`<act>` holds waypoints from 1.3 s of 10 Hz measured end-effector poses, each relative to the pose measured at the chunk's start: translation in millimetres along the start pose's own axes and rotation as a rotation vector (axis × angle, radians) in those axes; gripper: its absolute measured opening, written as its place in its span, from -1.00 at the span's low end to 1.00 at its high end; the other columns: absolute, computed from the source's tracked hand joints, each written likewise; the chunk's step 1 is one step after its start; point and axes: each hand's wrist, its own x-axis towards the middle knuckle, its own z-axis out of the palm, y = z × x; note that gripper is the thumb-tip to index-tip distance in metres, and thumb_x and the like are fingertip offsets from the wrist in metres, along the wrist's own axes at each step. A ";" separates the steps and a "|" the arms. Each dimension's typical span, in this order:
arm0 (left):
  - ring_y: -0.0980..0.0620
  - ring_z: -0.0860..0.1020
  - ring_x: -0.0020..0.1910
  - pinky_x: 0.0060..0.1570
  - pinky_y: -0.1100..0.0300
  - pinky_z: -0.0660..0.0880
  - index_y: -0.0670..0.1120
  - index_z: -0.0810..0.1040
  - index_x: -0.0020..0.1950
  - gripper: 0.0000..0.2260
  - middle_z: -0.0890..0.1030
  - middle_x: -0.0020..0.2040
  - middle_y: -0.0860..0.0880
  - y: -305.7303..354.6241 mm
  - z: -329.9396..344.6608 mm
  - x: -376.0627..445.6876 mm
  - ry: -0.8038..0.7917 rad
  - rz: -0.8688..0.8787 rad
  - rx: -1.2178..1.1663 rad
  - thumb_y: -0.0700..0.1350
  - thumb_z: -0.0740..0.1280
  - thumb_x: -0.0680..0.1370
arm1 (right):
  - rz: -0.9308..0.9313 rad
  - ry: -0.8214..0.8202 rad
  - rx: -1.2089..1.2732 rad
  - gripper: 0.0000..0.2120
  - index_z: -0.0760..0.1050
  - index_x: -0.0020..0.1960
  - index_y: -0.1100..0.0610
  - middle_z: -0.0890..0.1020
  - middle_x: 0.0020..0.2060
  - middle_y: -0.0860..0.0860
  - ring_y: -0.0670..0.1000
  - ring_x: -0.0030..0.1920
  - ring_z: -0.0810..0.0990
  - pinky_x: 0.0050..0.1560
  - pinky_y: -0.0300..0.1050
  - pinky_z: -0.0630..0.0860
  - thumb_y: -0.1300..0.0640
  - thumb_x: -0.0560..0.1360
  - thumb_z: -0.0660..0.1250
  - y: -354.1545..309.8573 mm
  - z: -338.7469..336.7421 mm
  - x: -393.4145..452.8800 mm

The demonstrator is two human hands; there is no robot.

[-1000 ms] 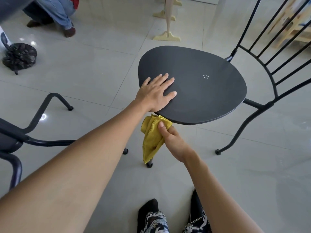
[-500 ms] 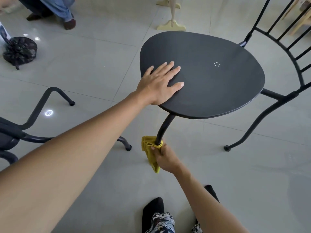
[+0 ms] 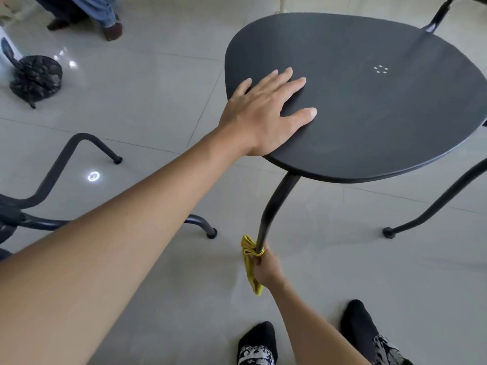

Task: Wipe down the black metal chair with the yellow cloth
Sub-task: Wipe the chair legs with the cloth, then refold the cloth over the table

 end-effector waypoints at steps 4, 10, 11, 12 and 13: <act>0.18 -0.04 0.53 0.50 0.06 -0.14 0.14 0.12 0.51 -0.45 0.04 0.57 0.13 -1.5 -0.1 -0.5 -0.012 -0.015 0.021 0.26 0.03 0.55 | 0.232 0.037 -0.246 -0.84 0.40 0.08 0.18 0.55 0.03 0.17 0.22 0.06 0.56 -0.15 -0.07 0.38 0.24 0.53 0.13 3.4 -31.0 -38.7; 0.04 0.25 0.47 0.42 0.16 0.11 -0.04 0.30 0.47 -0.54 0.25 0.52 0.03 46.8 -30.7 -82.2 -0.153 -0.157 -0.400 0.08 0.18 0.59 | -0.137 0.183 0.379 -0.78 0.48 -0.11 0.05 0.65 -0.30 -0.04 -0.05 -0.27 0.59 -0.26 -0.20 0.48 0.34 0.41 0.39 -110.1 -191.9 -186.0; 0.06 0.37 0.39 0.28 0.26 0.25 0.02 0.31 0.46 -0.49 0.38 0.44 0.07 53.0 -47.4 -107.4 -0.237 -0.205 -0.532 0.16 0.24 0.54 | -0.217 0.153 0.438 -0.83 0.52 -0.07 0.13 0.67 -0.30 -0.06 -0.16 -0.28 0.62 -0.25 -0.33 0.50 0.36 0.45 0.38 -129.8 -213.8 -206.9; 0.08 0.44 0.33 0.29 0.20 0.32 0.03 0.36 0.42 -0.47 0.52 0.32 0.05 55.9 -63.7 -118.1 -0.286 -0.215 -0.598 0.18 0.28 0.50 | -0.304 0.100 0.432 -0.84 0.53 -0.02 0.18 0.66 -0.28 -0.07 -0.20 -0.24 0.62 -0.21 -0.34 0.51 0.40 0.50 0.31 -151.8 -238.0 -217.4; 0.08 0.59 0.12 0.16 0.19 0.50 0.00 0.51 0.27 -0.57 0.65 0.10 0.02 64.4 -77.9 -124.4 -0.282 -0.255 -0.747 0.12 0.38 0.45 | -0.358 0.069 0.372 -0.85 0.52 -0.02 0.15 0.64 -0.25 -0.06 -0.18 -0.20 0.60 -0.17 -0.29 0.51 0.35 0.54 0.25 -165.6 -253.1 -220.7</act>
